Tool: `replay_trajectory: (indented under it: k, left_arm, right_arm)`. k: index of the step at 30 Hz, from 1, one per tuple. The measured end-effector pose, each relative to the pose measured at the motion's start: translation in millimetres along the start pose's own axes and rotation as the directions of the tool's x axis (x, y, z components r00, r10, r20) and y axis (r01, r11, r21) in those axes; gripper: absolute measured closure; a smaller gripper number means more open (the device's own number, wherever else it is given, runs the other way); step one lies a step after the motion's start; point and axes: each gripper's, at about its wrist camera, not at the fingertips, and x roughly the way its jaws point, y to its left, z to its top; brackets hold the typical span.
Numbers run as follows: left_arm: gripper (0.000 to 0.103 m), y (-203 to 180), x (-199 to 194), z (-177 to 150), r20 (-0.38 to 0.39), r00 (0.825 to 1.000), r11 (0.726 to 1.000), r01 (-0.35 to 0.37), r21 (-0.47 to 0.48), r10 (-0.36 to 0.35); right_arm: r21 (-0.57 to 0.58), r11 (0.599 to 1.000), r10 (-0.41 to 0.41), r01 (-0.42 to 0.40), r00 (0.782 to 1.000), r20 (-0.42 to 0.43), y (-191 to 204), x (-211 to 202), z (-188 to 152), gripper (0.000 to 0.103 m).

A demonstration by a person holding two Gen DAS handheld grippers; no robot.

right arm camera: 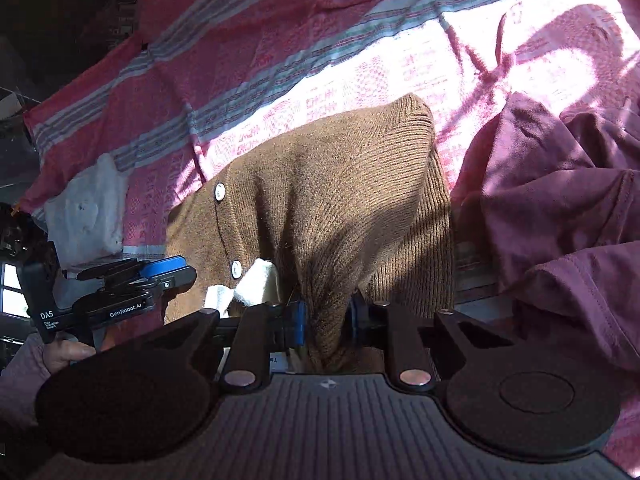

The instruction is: Fold clothes

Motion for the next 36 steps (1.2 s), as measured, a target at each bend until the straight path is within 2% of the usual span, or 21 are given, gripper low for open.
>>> replay_trajectory:
  k: [3, 6, 9, 11, 12, 15, 17, 21, 27, 28, 29, 30, 31, 32, 33, 34, 36]
  left_arm:
    - [0.054, 6, 8, -3, -0.016, 0.999, 0.999, -0.033, 0.014, 0.033]
    - [0.056, 3, 6, -2, -0.02, 0.999, 0.998, -0.045, 0.039, 0.046]
    - [0.054, 0, -3, 0, -0.012, 0.998, 0.997, -0.06, 0.044, 0.06]
    - [0.049, -2, -9, 2, -0.007, 0.998, 0.996, -0.07, 0.047, 0.07]
    - [0.047, -3, -12, 3, -0.004, 0.997, 0.996, -0.075, 0.049, 0.075]
    - [0.035, 1, -21, 5, 0.019, 0.994, 0.994, -0.106, 0.042, 0.105]
    - [0.022, 5, -27, 6, 0.035, 0.991, 0.991, -0.128, 0.035, 0.127]
    - [0.021, 17, -26, 9, 0.029, 0.985, 0.985, -0.17, 0.012, 0.17]
    - [0.021, 32, -8, 14, 0.011, 0.989, 0.989, -0.149, -0.011, 0.15]
    - [0.021, 35, -5, 15, 0.009, 0.989, 0.989, -0.144, -0.013, 0.145]
    - [0.022, 37, -3, 16, 0.007, 0.99, 0.99, -0.14, -0.015, 0.14]
    - [0.023, 39, 0, 17, 0.005, 0.991, 0.991, -0.135, -0.018, 0.135]
    - [0.032, 41, 3, 18, 0.003, 0.992, 0.991, -0.13, -0.02, 0.13]
    - [0.062, 44, 6, 19, 0.001, 0.992, 0.992, -0.125, -0.022, 0.125]
    - [0.074, 46, 9, 20, -0.001, 0.993, 0.992, -0.12, -0.025, 0.12]
    - [0.08, 48, 12, 20, -0.003, 0.993, 0.993, -0.115, -0.027, 0.115]
    - [0.077, 52, 17, 22, -0.006, 0.994, 0.994, -0.105, -0.028, 0.105]
  right_arm:
    - [0.072, 0.996, -0.052, 0.055, 0.997, -0.055, -25, 16, -11, 0.081]
    - [0.085, 0.995, -0.053, 0.057, 0.997, -0.047, -27, 21, -9, 0.079]
    - [0.019, 0.995, -0.093, 0.095, 0.994, -0.054, -16, 14, -10, 0.061]
    - [-0.042, 0.988, -0.152, 0.15, 0.987, -0.047, -7, 4, -11, 0.041]
    - [-0.073, 0.98, -0.187, 0.184, 0.982, -0.034, -2, -2, -11, 0.039]
    - [-0.113, 0.969, -0.218, 0.22, 0.975, 0.028, 9, -20, -4, 0.039]
    - [-0.137, 0.963, -0.226, 0.233, 0.972, 0.068, 18, -28, 3, 0.035]
    - [-0.18, 0.952, -0.231, 0.249, 0.966, 0.114, 35, -14, 27, 0.033]
    - [-0.164, 0.947, -0.259, 0.276, 0.959, 0.117, 33, 21, 55, 0.033]
    - [-0.159, 0.95, -0.255, 0.27, 0.961, 0.108, 30, 25, 55, 0.036]
    - [-0.153, 0.952, -0.252, 0.265, 0.963, 0.1, 28, 29, 56, 0.05]
    - [-0.15, 0.954, -0.246, 0.259, 0.964, 0.1, 28, 30, 55, 0.06]
    - [-0.146, 0.956, -0.24, 0.253, 0.966, 0.101, 28, 30, 54, 0.073]
    - [-0.143, 0.958, -0.235, 0.247, 0.967, 0.101, 27, 31, 54, 0.081]
    - [-0.136, 0.959, -0.236, 0.25, 0.966, 0.109, 27, 29, 54, 0.082]
    - [-0.128, 0.959, -0.238, 0.252, 0.964, 0.116, 26, 27, 55, 0.083]
    - [-0.125, 0.957, -0.247, 0.261, 0.962, 0.116, 25, 28, 57, 0.083]
